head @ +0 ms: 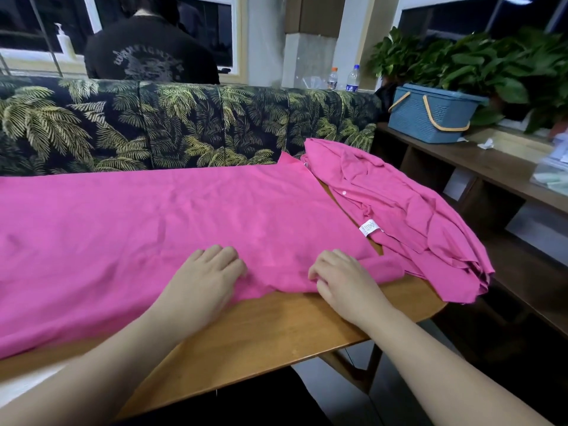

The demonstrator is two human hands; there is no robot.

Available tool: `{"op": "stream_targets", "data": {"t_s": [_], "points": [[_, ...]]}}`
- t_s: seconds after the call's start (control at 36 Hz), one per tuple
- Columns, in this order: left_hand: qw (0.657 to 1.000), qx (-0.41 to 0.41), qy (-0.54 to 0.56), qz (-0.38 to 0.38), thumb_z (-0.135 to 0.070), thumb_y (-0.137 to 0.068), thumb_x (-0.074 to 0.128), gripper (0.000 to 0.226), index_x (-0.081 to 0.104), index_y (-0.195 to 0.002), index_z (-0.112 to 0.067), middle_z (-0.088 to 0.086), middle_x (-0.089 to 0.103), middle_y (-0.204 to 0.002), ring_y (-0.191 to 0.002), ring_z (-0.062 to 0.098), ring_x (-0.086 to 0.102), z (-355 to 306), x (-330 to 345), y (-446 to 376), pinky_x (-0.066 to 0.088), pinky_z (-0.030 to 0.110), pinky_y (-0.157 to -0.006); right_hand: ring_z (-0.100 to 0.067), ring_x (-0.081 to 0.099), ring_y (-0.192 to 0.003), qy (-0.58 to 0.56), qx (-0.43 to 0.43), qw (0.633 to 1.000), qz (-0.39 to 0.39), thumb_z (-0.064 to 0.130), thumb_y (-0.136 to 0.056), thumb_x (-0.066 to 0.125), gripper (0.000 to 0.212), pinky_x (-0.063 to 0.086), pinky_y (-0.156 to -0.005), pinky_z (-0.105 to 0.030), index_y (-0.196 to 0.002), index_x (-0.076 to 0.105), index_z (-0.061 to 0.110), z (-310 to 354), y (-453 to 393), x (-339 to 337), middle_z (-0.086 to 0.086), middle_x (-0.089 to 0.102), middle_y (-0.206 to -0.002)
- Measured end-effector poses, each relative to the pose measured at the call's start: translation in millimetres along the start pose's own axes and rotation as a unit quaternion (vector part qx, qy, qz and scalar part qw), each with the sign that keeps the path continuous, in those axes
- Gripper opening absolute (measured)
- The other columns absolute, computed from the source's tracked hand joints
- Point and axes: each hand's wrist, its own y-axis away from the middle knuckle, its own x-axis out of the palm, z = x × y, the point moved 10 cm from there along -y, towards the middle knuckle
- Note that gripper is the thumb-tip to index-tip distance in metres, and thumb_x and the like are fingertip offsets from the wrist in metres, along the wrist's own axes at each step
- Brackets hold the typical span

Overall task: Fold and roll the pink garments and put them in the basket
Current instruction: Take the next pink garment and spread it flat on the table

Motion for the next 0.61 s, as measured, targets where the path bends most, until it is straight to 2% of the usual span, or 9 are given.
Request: {"op": "stream_targets", "data": {"t_s": [0.03,0.08,0.17,0.28,0.33,0.44,0.53,0.61], "points": [[0.999,-0.011,0.032,0.023,-0.025,-0.077,0.043,0.022,0.059,-0.092,-0.021,-0.003,0.057,-0.087,-0.076,0.02,0.052,0,7,3,0.045,0.037,-0.064,-0.018,0.054,-0.086,-0.013,0.002,1.0,0.004,0.008,-0.081,0.063,0.009,0.047,-0.077,-0.034,-0.087,0.067,0.014,-1,2,1,0.004,0.06,-0.089],[0.995,-0.035,0.064,0.069,-0.035,-0.079,0.046,0.027,0.062,-0.095,-0.021,-0.005,0.059,-0.089,-0.078,0.019,0.057,5,22,10,0.052,0.037,-0.066,-0.012,0.049,-0.096,-0.023,0.013,0.999,0.024,0.02,-0.091,0.055,0.016,0.044,-0.086,-0.028,-0.102,0.066,0.015,-4,4,6,0.007,0.059,-0.1],[0.992,-0.063,0.063,0.086,-0.043,-0.081,0.045,0.032,0.064,-0.093,-0.02,-0.005,0.06,-0.088,-0.076,0.018,0.06,16,31,16,0.045,0.029,-0.073,-0.005,0.042,-0.098,-0.034,0.031,0.998,0.053,0.03,-0.094,0.053,0.023,0.04,-0.091,-0.023,-0.111,0.062,0.018,-10,3,13,0.009,0.056,-0.107],[0.991,-0.084,0.08,0.067,-0.039,-0.079,0.043,0.031,0.067,-0.08,-0.02,-0.007,0.063,-0.076,-0.066,0.017,0.06,23,29,17,0.038,0.026,-0.073,-0.006,0.046,-0.095,-0.03,0.053,0.995,0.082,0.03,-0.094,0.053,0.022,0.043,-0.09,-0.025,-0.109,0.063,0.017,-14,-4,17,0.007,0.058,-0.106],[0.992,-0.089,0.078,0.05,-0.036,-0.076,0.042,0.03,0.067,-0.072,-0.02,-0.006,0.063,-0.069,-0.06,0.018,0.06,24,27,16,0.037,0.025,-0.07,-0.008,0.05,-0.092,-0.034,0.067,0.994,0.08,0.026,-0.093,0.054,0.02,0.044,-0.086,-0.024,-0.107,0.065,0.016,-17,-7,16,0.005,0.059,-0.102],[0.993,-0.092,0.053,0.048,-0.032,-0.07,0.041,0.028,0.065,-0.062,-0.02,-0.005,0.061,-0.061,-0.052,0.017,0.059,23,27,13,0.037,0.025,-0.066,-0.008,0.047,-0.084,-0.011,0.079,0.994,0.081,0.019,-0.092,0.052,0.016,0.041,-0.076,-0.023,-0.099,0.065,0.014,-19,-11,16,0.007,0.053,-0.094],[0.994,-0.086,0.029,0.063,-0.029,-0.067,0.038,0.026,0.06,-0.056,-0.02,-0.004,0.057,-0.056,-0.047,0.017,0.056,22,28,10,0.036,0.027,-0.065,-0.014,0.053,-0.089,0.015,0.069,0.993,0.097,0.017,-0.093,0.049,0.016,0.037,-0.073,-0.023,-0.098,0.064,0.011,-15,-12,17,0.005,0.053,-0.096],[0.995,-0.08,0.008,0.06,-0.028,-0.066,0.037,0.025,0.057,-0.054,-0.02,-0.001,0.054,-0.052,-0.044,0.016,0.054,20,26,8,0.036,0.027,-0.063,-0.016,0.056,-0.097,0.022,0.06,0.991,0.114,0.018,-0.093,0.049,0.019,0.039,-0.077,-0.024,-0.103,0.063,0.011,-11,-12,15,0.001,0.057,-0.104]]}}
